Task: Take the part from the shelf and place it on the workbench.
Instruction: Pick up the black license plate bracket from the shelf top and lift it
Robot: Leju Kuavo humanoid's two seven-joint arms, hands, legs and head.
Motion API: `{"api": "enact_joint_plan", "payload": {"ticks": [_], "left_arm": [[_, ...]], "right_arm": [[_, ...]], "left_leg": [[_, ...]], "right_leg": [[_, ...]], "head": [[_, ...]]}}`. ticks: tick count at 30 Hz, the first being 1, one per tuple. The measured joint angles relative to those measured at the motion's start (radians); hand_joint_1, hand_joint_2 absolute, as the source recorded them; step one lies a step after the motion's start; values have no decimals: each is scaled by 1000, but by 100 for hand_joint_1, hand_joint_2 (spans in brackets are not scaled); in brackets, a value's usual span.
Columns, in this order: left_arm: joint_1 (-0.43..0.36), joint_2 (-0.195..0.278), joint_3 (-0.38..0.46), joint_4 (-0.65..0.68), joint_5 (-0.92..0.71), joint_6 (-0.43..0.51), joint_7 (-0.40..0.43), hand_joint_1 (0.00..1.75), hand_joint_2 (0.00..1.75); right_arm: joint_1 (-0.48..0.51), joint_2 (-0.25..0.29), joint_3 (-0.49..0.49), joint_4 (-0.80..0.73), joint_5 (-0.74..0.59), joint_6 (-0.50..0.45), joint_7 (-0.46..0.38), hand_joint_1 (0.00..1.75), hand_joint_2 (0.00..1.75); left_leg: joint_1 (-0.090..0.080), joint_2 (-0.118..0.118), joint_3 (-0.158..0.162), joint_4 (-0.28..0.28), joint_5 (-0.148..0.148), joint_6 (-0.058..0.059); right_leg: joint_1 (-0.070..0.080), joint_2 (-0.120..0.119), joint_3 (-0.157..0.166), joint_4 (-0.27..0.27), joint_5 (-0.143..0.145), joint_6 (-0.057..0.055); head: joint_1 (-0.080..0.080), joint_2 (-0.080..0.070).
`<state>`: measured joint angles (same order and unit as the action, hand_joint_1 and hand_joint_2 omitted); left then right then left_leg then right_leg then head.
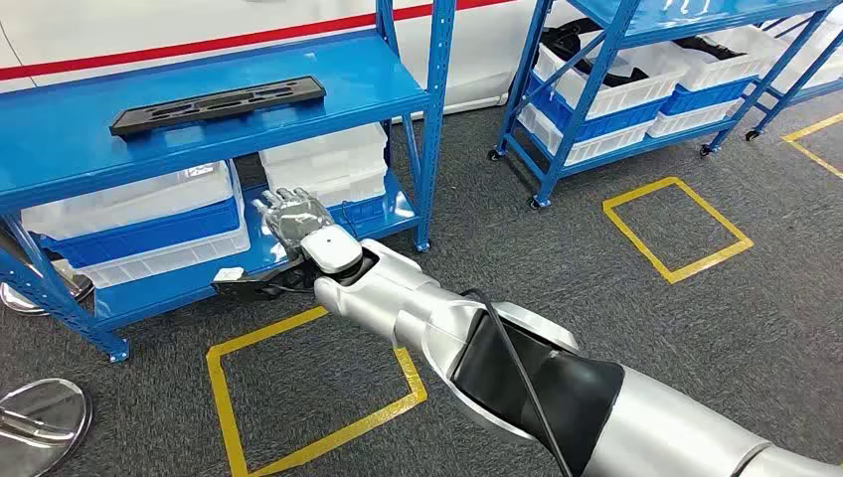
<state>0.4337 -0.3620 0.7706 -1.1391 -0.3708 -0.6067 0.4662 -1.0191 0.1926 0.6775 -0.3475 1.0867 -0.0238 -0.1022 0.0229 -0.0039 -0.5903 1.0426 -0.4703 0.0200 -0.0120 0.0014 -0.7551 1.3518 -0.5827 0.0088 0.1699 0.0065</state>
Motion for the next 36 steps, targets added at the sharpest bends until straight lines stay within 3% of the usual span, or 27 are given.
{"api": "enact_joint_plan", "payload": {"ticks": [2, 5, 7, 9, 12, 15, 16, 17, 19, 20, 22, 26, 27, 29, 31, 32, 33, 35, 36], "left_arm": [[0, 0, 0, 0, 1, 0, 0, 0, 0], [1, -2, 0, 0, 6, -1, 1, 0, 0], [1, -4, 1, 1, 10, -1, 1, 0, 0], [2, -5, 1, 1, 12, -2, 3, 0, 0], [4, -4, 2, 0, 17, -3, 6, 0, 0], [10, -2, 2, 0, 31, -1, 12, 0, 0], [13, -2, 2, 0, 34, 0, 14, 0, 0], [16, -2, 2, 0, 36, 0, 16, 0, 0], [18, -1, 2, 0, 38, 0, 17, 0, 0], [19, 0, 2, 0, 39, 0, 18, 0, 0], [20, 0, 1, -1, 41, -1, 19, 0, 0], [24, 0, 1, -2, 42, -3, 20, 0, 0], [24, 0, 1, -2, 42, -3, 20, 0, 0], [25, 0, 1, -3, 40, -6, 20, 0, 0], [25, 0, 0, -3, 37, -8, 19, 0, 0], [26, 0, 0, -3, 36, -9, 19, 0, 0], [26, 0, 0, -2, 35, -9, 19, 0, 0], [27, 0, 0, -2, 35, -9, 19, 0, 0], [26, -1, 1, -2, 35, -10, 18, 0, 0]], "right_arm": [[-1, 0, 0, 0, 7, 3, 2, 0, 175], [-10, 1, 0, 0, 25, 10, 4, 0, 175], [-16, 2, 0, 0, 32, 15, 5, 0, 175], [-20, 4, 0, 0, 35, 18, 8, 0, 175], [-31, 6, 0, -1, 43, 21, 19, 0, 175], [-39, 7, 0, -1, 51, 25, 22, 0, 175], [-39, 7, 0, -1, 52, 25, 22, 0, 175], [-39, 7, 0, -1, 53, 26, 22, 0, 175], [-41, 7, 0, -1, 56, 26, 22, 0, 175], [-44, 7, 0, -1, 59, 27, 23, 0, 175], [-49, 7, 0, -1, 65, 31, 25, 0, 175], [-56, 6, 0, -2, 67, 35, 30, 0, 175], [-59, 6, 0, -2, 68, 37, 33, 0, 175], [-63, 5, 0, -1, 71, 42, 44, 0, 175], [-65, 1, 0, 1, 76, 48, 54, 0, 175], [-66, -1, 0, 2, 78, 50, 57, 0, 131], [-69, -3, 0, 2, 80, 53, 60, 0, 87], [-80, -6, 0, 2, 85, 59, 60, 0, 0], [-87, -7, 0, 2, 88, 65, 58, 0, 0]], "left_leg": [[-3, -2, 5, 0, -3, 1], [-8, -4, 19, -2, -13, -1], [-4, -3, 21, -5, -16, -8], [-2, -1, 25, -13, -18, -19], [-5, 2, 11, 33, -47, -31], [1, 2, -87, 203, -103, -45], [4, 2, -111, 232, -98, -51], [7, 3, -116, 222, -72, -56], [12, 4, -81, 117, 5, -63], [11, 4, -58, 61, 28, -64], [9, 3, -35, 11, 33, -53], [8, 0, -26, 2, 22, -21], [10, 1, -21, -2, 20, -15], [9, 2, -12, -4, 14, -6], [8, 1, -5, -4, 6, -2], [7, 0, 1, -4, 1, -2], [6, -2, 10, -4, -5, -3], [3, -3, 26, -6, -17, -7], [2, -3, 31, -7, -22, -11]], "right_leg": [[3, 0, 14, -41, 36, -7], [19, 0, 89, -221, 141, -45], [32, -1, 116, -286, 154, -65], [34, -1, 128, -309, 151, -70], [19, -4, 163, -350, 157, -68], [16, -5, 181, -355, 147, -69], [15, -4, 186, -352, 141, -67], [13, -3, 190, -348, 134, -64], [7, -2, 199, -332, 114, -53], [7, -1, 199, -321, 103, -46], [9, 1, 195, -307, 89, -32], [8, 0, 190, -289, 70, -13], [7, 0, 173, -254, 52, -8], [5, -1, 106, -134, 6, -1], [4, -1, 37, -35, -8, 0], [4, -1, 24, -34, 13, -2], [5, -1, 29, -68, 50, -7], [12, 0, 73, -192, 136, -23], [17, 0, 93, -242, 159, -31]], "head": [[0, 0], [-1, 0], [0, 0], [2, 0], [1, 0], [1, 0], [1, 0], [1, 0], [1, 0], [0, 0], [0, 0], [0, 0], [1, 0], [1, 0], [0, 0], [1, 0], [0, 0], [0, 0], [1, 0]]}}
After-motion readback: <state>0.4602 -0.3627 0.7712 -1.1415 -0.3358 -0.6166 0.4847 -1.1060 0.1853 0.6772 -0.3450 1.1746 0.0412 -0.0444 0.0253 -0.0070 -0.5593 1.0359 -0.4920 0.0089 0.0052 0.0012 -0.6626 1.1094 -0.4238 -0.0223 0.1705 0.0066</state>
